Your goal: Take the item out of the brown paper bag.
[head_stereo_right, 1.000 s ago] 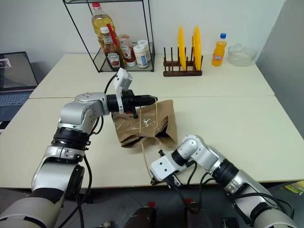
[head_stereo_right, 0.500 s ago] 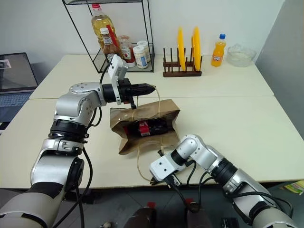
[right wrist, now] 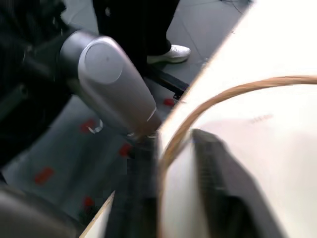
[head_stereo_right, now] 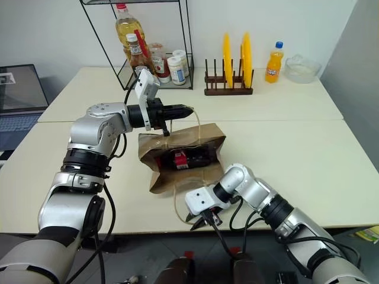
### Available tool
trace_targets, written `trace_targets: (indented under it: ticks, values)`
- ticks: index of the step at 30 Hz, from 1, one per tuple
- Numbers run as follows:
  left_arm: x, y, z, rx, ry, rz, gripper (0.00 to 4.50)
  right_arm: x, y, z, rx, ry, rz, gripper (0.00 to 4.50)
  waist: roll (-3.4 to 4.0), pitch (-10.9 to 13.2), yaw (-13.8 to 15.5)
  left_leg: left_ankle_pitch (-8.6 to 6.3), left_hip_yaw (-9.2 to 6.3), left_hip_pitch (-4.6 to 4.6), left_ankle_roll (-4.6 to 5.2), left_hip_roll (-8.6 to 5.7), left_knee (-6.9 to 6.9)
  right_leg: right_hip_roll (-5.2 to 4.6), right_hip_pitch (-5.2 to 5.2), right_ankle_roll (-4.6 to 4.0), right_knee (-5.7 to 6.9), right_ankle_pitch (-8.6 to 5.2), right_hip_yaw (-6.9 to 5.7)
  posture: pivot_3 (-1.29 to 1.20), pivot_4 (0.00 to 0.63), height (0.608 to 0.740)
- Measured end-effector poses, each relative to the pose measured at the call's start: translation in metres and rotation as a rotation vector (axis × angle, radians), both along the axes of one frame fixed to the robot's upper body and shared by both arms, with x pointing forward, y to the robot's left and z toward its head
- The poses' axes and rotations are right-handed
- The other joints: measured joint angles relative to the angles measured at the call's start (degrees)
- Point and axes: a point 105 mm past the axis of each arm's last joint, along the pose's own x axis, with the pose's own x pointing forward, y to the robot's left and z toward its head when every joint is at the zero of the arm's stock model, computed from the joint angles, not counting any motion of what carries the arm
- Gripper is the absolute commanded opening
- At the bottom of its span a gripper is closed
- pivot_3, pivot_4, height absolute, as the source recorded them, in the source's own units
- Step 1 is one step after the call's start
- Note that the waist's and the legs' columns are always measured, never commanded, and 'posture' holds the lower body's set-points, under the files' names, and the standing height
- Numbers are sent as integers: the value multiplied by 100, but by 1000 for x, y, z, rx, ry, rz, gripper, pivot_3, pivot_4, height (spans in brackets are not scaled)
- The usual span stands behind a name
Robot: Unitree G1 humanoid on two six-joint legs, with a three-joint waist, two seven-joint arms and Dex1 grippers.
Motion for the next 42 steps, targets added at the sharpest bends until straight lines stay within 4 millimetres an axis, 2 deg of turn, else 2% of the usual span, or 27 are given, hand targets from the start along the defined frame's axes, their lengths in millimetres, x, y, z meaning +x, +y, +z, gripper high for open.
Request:
trace_targets:
  ticks: [3, 6, 7, 12, 19, 23, 26, 29, 32, 36, 42]
  values:
    - [-1, 1, 1, -6, -2, -4, 0, 1, -7, 8, 23, 51, -74, 3286, 0, 0, 9, 2, -13, -33, -3, -7, 5, -7, -19, 0, -9, 0, -13, 0, 150, 740]
    - [-1, 1, 1, -7, -2, -6, 0, -1, -11, 25, 71, 80, -127, 4390, -1, 1, 11, 2, -13, -56, -4, -12, 4, -14, -44, -1, -9, 0, -11, 0, 150, 740]
    - [-1, 1, 1, -7, -2, -8, 0, -1, -13, 34, 101, 89, -157, 4456, -1, 1, 15, 2, -13, -57, -4, -13, 4, -17, -44, -1, -11, 0, -10, 0, 150, 740]
    - [-2, 1, 2, -7, -2, -16, 0, -7, -27, 71, 216, 137, -299, 4456, -1, 1, 47, 0, -14, -57, -1, -11, 2, -20, -43, 0, -13, 0, -11, 0, 150, 740]
    - [-4, 4, 4, -1, -2, -29, 0, -13, -59, 105, 301, 131, -500, 4456, -2, 2, 59, -8, -10, -56, 13, -8, 0, -20, -41, 0, -13, 0, -9, 0, 150, 740]
    - [-4, 2, 8, 0, -6, -43, 0, -4, -54, 120, 397, 74, -574, 4456, -2, 2, 53, -8, -9, -55, 13, -6, 0, -20, -42, 0, -10, 0, -9, 0, 150, 740]
    - [-5, 0, 21, -5, -28, -58, 0, 7, -44, 130, 478, 7, -619, 4456, -3, 2, 55, -5, -7, -56, 8, -9, 1, -18, -43, 0, -10, 0, -10, 0, 150, 740]
    - [-5, 1, 37, -38, -51, -60, 0, 16, -37, 126, 501, -39, -662, 4456, -3, 2, 51, -1, -3, -56, 2, -11, 1, -16, -44, 0, -11, 0, -7, 0, 150, 740]
    - [-6, 6, 41, -51, -48, -50, 0, 22, -30, 121, 520, -60, -695, 3880, -3, 2, 28, 0, 0, -55, 0, -12, 1, -16, -44, 0, -10, 0, -4, 0, 150, 740]
    - [-6, 7, 41, -50, -42, -49, 0, 29, -19, 115, 556, -68, -723, 2499, -3, 2, 16, 1, -1, -54, -1, -10, 1, -14, -47, 0, -5, 0, -3, 0, 150, 740]
    - [-7, 8, 39, -48, -34, -49, 0, 40, 6, 114, 634, 4, -801, 2499, -3, 2, -11, 2, 15, -59, -3, -10, -1, -14, -78, -1, 22, 0, 17, 0, 150, 740]
